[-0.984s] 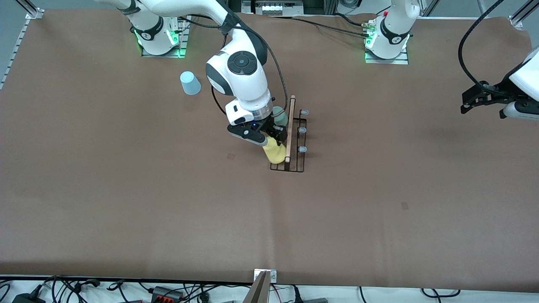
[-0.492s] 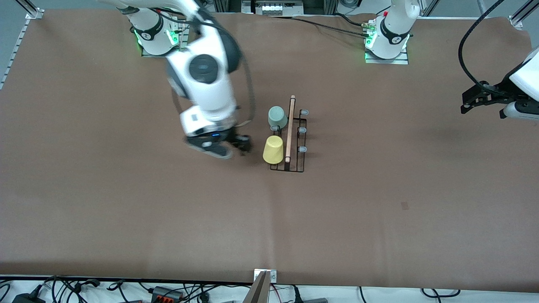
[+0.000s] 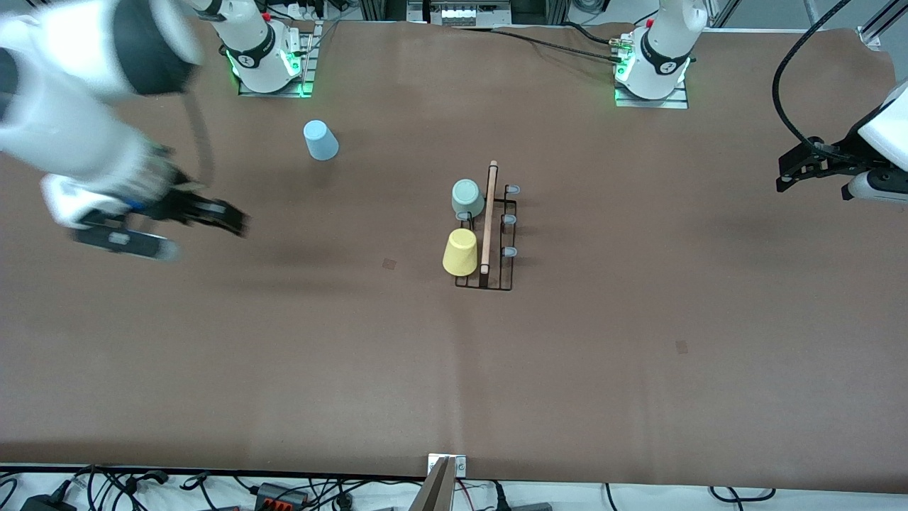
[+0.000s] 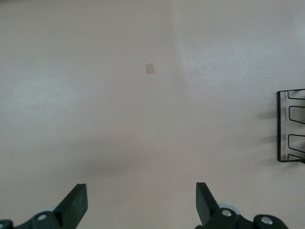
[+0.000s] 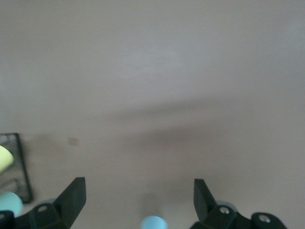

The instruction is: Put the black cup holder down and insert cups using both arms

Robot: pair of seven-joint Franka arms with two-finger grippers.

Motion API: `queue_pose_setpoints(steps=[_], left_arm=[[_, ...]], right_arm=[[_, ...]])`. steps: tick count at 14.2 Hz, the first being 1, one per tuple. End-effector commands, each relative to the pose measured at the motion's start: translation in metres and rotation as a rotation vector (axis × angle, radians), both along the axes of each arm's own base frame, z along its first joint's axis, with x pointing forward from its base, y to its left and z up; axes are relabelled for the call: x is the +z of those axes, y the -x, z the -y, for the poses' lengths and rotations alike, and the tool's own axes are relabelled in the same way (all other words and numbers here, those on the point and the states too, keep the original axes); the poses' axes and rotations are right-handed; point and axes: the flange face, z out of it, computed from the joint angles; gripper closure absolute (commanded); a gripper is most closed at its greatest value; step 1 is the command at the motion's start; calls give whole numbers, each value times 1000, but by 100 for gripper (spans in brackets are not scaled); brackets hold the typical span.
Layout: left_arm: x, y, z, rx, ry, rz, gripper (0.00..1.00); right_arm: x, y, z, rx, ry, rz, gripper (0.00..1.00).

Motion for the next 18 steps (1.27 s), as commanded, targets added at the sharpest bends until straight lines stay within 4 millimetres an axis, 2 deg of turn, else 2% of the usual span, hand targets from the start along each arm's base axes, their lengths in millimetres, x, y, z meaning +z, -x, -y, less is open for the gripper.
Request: queue_pose_setpoints(steps=[1,2,4,7,8,9,10,16,18], left_arm=[[2,2,-2,-10,2,4,0],[2,2,-2,-10,2,4,0],[2,2,-2,-10,2,4,0],[2,1,-2,-12,2,5,0],[2,1,-2,-12,2,5,0],[2,1,-2,-12,2,5,0],[2,1,-2,-10,2,5,0],[1,2,-1,-13,2,4,0],[1,2,-2,-12,2,4,0]], right_arm=[[28,20,84,-6,0,-5,0],[40,28,115,-39,1,8,0],[57,33,154,-94,11,28,0],[58,43,167,-125,-7,-44,0],[55,40,168,-91,-9,-33,0],[56,37,157,-23,-1,-19,0],[55,36,154,-6,0,-21,0],[55,33,149,19,25,-10,0],[57,33,141,63,26,0,0]])
